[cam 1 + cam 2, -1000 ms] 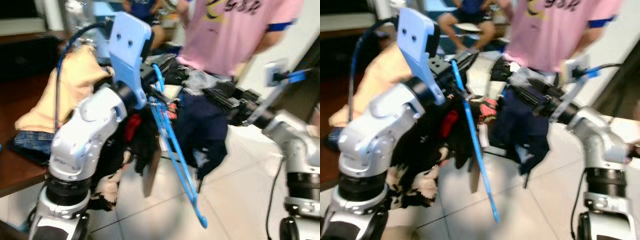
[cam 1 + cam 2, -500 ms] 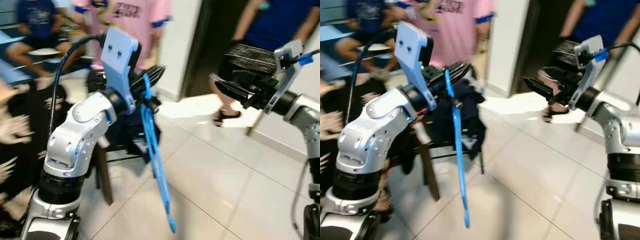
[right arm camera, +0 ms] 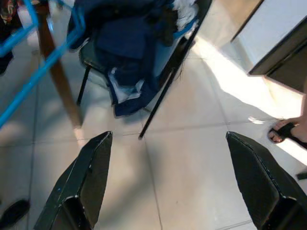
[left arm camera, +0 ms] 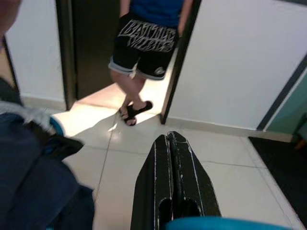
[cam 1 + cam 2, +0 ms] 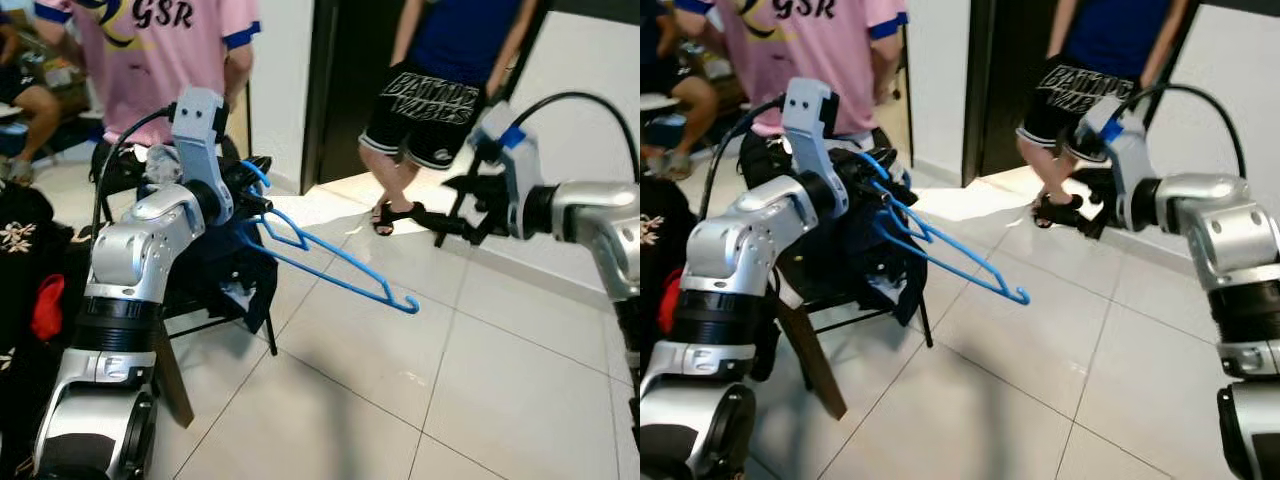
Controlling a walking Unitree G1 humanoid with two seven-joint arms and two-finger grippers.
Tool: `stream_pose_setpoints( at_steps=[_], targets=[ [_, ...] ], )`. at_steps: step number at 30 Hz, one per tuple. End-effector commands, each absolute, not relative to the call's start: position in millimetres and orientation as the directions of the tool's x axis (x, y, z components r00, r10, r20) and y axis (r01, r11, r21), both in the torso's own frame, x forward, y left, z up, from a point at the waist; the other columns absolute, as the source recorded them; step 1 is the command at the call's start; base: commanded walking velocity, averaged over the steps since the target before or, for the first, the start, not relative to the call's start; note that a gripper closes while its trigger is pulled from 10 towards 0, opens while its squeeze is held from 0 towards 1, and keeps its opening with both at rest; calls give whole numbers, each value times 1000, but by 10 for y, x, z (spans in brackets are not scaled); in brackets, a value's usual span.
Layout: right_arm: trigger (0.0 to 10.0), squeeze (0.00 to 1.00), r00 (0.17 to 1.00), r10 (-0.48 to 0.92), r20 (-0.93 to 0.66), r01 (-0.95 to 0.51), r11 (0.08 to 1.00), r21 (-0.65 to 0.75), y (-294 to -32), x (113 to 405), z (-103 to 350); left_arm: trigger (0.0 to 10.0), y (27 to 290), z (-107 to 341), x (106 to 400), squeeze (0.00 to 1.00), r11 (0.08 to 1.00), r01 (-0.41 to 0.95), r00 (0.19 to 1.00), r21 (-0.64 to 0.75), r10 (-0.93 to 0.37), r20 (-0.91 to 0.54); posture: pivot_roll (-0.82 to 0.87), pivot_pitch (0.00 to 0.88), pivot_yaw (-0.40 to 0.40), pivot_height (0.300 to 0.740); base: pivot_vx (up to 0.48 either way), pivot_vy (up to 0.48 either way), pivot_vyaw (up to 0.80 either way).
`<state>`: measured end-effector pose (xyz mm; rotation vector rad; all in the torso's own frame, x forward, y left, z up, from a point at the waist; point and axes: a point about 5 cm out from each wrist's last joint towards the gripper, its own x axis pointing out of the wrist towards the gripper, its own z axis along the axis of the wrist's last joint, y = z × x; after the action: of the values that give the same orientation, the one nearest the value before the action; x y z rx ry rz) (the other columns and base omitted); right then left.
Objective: Hang hanger
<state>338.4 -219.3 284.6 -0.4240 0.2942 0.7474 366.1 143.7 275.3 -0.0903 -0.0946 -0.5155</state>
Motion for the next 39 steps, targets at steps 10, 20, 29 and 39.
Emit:
stream_pose_setpoints(
  at_steps=[10, 20, 29, 39],
  targets=[
    [10000, 0, 402, 835, -375, -894, 446, 34, -1681, 3085, 3182, 10000, 1119, 2623, 3587, 0, 784, 619, 779, 41, -620, 96, -4, 0, -86, 740, 0, 0, 0],
    [10000, 0, 213, 856, -472, -914, 345, 214, -1242, 2894, 2939, 10000, 1094, 2627, 3602, 0, 797, 604, 790, 27, -602, 119, -8, 0, -89, 740, 0, 0, 0],
    [10000, 0, 308, 812, -495, -823, 488, 290, -1004, 2990, 2710, 10000, 988, 2776, 3594, 0, 799, 600, 783, 32, -595, 184, -13, 0, -87, 740, 0, 0, 0],
    [10000, 0, 434, 763, -479, -731, 609, 309, -816, 3055, 2621, 10000, 881, 2892, 3571, 0, 788, 615, 764, 22, -603, 230, -17, 0, -80, 740, 0, 0, 0]
  ],
)
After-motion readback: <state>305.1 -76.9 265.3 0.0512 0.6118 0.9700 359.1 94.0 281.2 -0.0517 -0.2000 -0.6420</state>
